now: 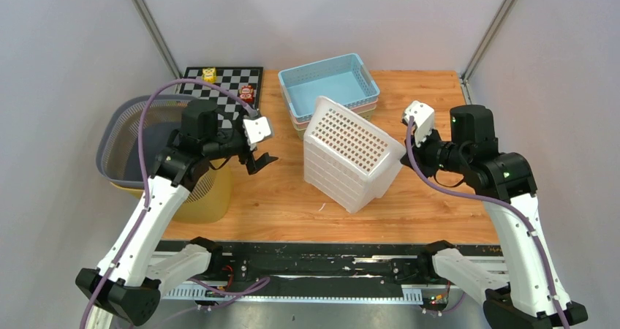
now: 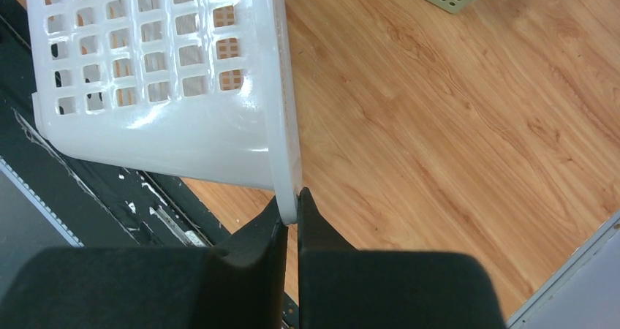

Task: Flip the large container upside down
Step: Turn the container upside down at the center of the board.

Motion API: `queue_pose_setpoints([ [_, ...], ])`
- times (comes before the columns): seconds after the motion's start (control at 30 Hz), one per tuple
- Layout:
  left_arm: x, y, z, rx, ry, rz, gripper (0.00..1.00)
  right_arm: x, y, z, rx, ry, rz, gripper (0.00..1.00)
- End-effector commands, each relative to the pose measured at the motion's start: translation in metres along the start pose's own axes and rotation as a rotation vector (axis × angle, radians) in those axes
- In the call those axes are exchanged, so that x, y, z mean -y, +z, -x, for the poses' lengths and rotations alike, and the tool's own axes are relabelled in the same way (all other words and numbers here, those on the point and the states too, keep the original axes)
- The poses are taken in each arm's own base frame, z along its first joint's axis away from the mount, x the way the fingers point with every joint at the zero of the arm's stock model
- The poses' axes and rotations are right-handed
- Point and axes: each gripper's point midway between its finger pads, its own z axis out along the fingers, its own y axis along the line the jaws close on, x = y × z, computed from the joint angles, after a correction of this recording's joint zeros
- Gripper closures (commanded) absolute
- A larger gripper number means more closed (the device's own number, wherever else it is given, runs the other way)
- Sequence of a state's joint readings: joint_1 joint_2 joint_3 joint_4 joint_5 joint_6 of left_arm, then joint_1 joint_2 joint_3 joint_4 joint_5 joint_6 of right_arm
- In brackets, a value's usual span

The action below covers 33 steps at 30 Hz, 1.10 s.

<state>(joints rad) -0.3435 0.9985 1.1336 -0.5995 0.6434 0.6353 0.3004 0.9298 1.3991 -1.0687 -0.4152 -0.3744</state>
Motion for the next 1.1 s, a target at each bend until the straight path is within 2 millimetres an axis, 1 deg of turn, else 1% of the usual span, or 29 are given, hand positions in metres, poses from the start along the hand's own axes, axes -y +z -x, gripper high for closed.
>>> queue_pose_setpoints([
  [0.0, 0.021, -0.015, -0.008, -0.036, 0.062, -0.065, 0.00, 0.014, 0.002, 0.012, 0.052, 0.080, -0.058, 0.98],
  [0.2, 0.047, -0.023, -0.029, -0.072, 0.102, -0.144, 0.00, 0.024, 0.003, 0.012, 0.057, 0.152, -0.073, 0.97],
  [0.47, 0.068, -0.026, -0.046, -0.087, 0.119, -0.202, 0.00, 0.039, 0.001, 0.013, 0.080, 0.253, -0.100, 0.97],
  [0.67, 0.079, -0.027, -0.054, -0.085, 0.131, -0.232, 0.00, 0.049, -0.001, 0.011, 0.098, 0.324, -0.110, 0.98],
  [0.7, 0.082, -0.027, -0.057, -0.086, 0.129, -0.238, 0.00, 0.056, -0.003, 0.008, 0.100, 0.347, -0.131, 0.98],
  [0.8, 0.084, -0.026, -0.061, -0.088, 0.130, -0.242, 0.00, 0.063, -0.003, 0.005, 0.103, 0.380, -0.135, 0.98],
  [1.07, 0.085, -0.025, -0.062, -0.080, 0.125, -0.240, 0.00, 0.085, -0.004, -0.005, 0.133, 0.487, -0.160, 0.98],
])
